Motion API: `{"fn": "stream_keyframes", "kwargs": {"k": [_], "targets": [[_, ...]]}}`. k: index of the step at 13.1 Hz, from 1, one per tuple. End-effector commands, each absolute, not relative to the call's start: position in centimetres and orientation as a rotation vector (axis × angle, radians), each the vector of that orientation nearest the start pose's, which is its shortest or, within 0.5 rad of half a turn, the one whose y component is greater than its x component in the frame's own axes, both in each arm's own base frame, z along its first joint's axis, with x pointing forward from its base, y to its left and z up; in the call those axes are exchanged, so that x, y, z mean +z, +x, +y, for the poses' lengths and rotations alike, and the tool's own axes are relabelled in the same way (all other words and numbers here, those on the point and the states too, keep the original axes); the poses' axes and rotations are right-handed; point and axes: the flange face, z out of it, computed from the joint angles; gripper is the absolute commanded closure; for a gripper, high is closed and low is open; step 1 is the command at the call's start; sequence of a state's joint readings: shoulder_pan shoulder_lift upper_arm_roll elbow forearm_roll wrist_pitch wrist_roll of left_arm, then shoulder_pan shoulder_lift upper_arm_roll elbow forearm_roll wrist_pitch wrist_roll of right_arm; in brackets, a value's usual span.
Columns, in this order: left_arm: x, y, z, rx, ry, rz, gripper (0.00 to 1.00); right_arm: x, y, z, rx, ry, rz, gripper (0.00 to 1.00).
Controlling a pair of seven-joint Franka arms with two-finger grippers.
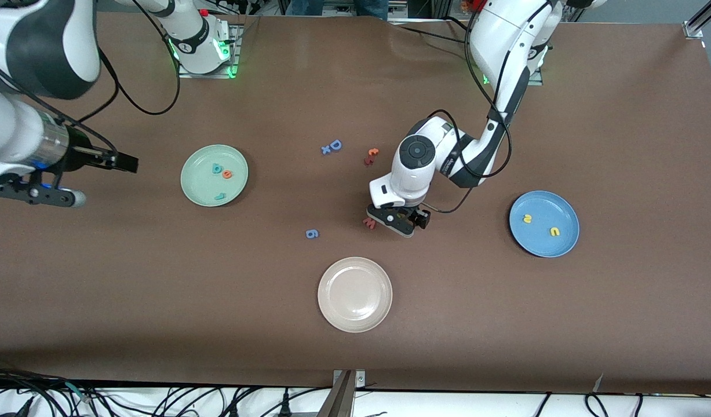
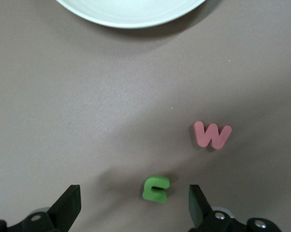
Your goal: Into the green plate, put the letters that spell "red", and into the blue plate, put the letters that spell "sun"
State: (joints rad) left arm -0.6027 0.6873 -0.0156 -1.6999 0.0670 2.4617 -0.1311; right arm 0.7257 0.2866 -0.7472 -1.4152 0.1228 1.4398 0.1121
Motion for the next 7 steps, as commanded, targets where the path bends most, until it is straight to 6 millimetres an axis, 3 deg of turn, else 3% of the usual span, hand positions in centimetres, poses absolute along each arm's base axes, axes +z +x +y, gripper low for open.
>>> {"fn": "stream_keyframes", "kwargs": {"k": [1, 3, 6, 7], "targets": [[18.3, 55.7, -40.1, -0.158, -2.998, 0.880, 0.02, 58.8, 59.6, 3.2, 0.188, -3.166, 0.171, 0.00], [17.8, 55.4, -40.3, -0.162, -2.997, 0.889, 0.04, 59.2, 58.5, -0.8, 0.192, -3.123, 0.218, 0.00], [16.1, 53.9, -39.5, -0.091, -2.950, 0.998, 0.04, 60.8, 56.6, -2.7, 0.161, -3.106, 0.212, 0.00], [16.0, 53.5, -39.1, -0.077, -2.946, 1.003, 0.04, 60.3, 55.5, -3.5, 0.165, -3.106, 0.226, 0.00]]}}
